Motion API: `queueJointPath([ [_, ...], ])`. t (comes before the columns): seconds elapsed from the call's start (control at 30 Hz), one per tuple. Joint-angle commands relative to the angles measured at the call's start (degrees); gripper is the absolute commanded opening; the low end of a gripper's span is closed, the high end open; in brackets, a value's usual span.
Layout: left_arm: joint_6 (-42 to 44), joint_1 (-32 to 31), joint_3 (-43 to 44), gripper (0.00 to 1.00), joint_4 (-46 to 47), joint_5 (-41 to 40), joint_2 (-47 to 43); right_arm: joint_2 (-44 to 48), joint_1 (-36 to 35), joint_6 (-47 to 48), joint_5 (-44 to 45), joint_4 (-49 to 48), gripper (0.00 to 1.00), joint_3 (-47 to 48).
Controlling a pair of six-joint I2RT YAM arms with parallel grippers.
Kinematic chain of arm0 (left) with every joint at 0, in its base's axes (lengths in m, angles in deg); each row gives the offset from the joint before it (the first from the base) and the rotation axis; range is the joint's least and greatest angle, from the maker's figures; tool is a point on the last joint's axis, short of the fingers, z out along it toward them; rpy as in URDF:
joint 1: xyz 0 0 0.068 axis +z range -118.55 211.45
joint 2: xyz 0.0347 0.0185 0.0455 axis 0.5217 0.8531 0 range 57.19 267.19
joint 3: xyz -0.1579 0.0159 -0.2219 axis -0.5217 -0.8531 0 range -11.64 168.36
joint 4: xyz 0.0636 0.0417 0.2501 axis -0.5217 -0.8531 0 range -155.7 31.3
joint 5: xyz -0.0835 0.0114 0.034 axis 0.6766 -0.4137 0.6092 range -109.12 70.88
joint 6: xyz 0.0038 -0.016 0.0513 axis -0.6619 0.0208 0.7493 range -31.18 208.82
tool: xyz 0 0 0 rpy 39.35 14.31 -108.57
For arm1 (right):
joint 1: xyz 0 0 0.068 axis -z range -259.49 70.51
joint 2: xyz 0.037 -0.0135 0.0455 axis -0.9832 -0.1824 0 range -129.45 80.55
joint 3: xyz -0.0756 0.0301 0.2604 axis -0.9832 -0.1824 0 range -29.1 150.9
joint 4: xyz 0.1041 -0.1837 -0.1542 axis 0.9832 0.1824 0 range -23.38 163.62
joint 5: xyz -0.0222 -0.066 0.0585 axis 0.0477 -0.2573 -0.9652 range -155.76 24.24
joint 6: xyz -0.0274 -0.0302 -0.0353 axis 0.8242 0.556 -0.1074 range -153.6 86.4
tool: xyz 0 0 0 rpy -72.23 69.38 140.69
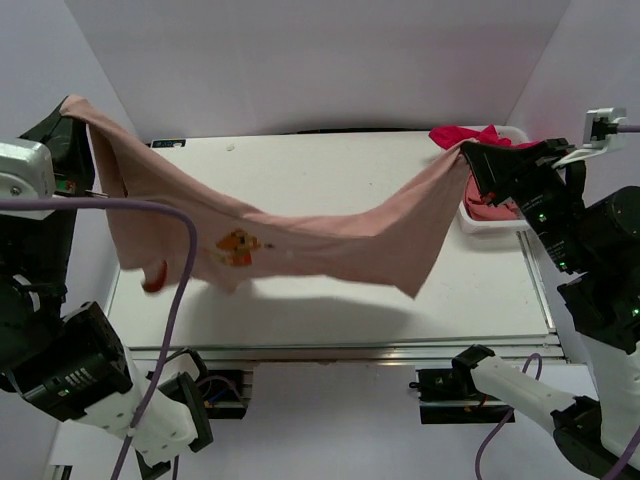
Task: Fold and stack the t-shirts
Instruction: Flatten out the tshirt
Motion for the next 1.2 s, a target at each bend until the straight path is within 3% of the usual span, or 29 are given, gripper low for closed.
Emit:
queueJointPath([
  [0.0, -1.4, 0.2, -1.1, 0.00, -1.1, -2.1, 3.6, -1.6, 0.0, -0.4, -0.7, 4.6, 0.00, 1.9],
  [0.23, -4.5, 0.3, -8.9, 0.00, 5.1, -3.7, 7.0, -4.8, 0.0, 3.3, 10.5, -1.2, 0.00, -3.3],
  [0.37, -5.7, 0.3, -12.6, 0.00, 9.6, -3.4, 16.2, -12.9, 0.1, 4.6, 19.9, -4.8, 0.00, -5.5],
  [0.43, -6.3, 0.3, -14.8, 0.00, 12.4, -3.6, 18.8, -14.6, 0.7, 4.8, 24.4, -11.2, 0.00, -10.0],
  [0.63, -3.3, -2.5, -29.4, 0.00, 23.2, -7.5, 27.3, -25.9, 6.0, 2.8, 22.9, -19.6, 0.00, -11.4],
  [0.83, 1.7, -10.4, -40.7, 0.00, 33.4, -11.0, 37.9, -43.1, 8.4, 5.6, 25.6, -24.6, 0.00, -4.2],
  [0.93, 8.5, -16.2, -38.5, 0.00, 31.8, -15.7, 46.7, -53.2, 10.1, 7.5, 24.5, -26.0, 0.00, 1.9],
  [1.03, 8.3, -18.8, -33.2, 0.00, 30.1, -17.5, 58.2, -63.3, 11.6, 8.3, 22.2, -26.3, 0.00, 8.4],
  [1.17, 7.4, -20.8, -17.0, 0.00, 25.0, -18.3, 71.8, -73.7, 12.6, 9.6, 19.3, -29.2, 0.00, 13.6],
])
